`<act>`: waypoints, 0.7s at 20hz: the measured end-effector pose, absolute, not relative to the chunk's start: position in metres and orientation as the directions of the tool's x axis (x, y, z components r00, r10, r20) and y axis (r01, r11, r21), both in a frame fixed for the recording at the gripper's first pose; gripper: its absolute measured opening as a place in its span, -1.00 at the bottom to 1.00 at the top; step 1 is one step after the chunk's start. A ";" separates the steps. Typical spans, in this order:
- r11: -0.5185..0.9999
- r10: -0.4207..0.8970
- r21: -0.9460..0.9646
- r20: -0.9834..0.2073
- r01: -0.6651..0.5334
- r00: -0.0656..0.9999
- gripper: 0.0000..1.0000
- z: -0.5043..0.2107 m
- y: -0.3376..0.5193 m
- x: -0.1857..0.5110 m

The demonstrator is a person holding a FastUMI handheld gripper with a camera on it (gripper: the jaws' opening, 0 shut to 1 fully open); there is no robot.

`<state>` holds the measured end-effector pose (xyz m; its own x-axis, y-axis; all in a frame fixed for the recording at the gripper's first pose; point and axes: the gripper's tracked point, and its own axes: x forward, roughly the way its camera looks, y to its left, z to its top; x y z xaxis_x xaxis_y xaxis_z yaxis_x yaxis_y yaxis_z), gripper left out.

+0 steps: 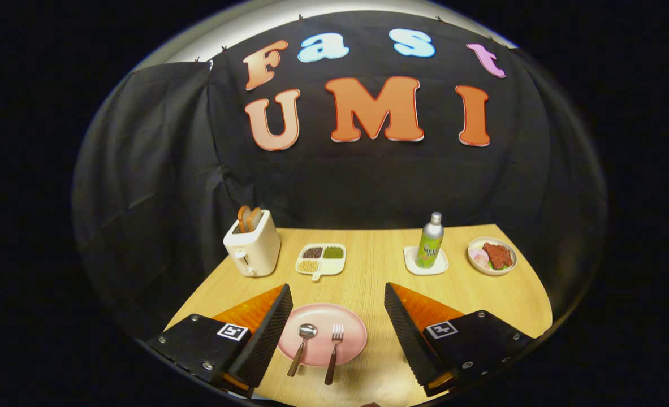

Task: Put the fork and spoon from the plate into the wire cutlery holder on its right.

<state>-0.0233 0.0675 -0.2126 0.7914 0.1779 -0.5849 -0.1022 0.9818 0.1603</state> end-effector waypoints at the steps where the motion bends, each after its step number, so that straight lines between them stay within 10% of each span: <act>1: 0.983 0.175 0.149 -0.622 -0.104 0.763 0.96 -0.229 0.070 -0.028; 14: 0.962 0.187 0.085 -0.898 -0.261 0.398 0.37 -0.370 0.109 -0.082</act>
<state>-0.0820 0.1092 -0.3705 0.3980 0.1870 -0.8981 -0.2611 0.9616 0.0845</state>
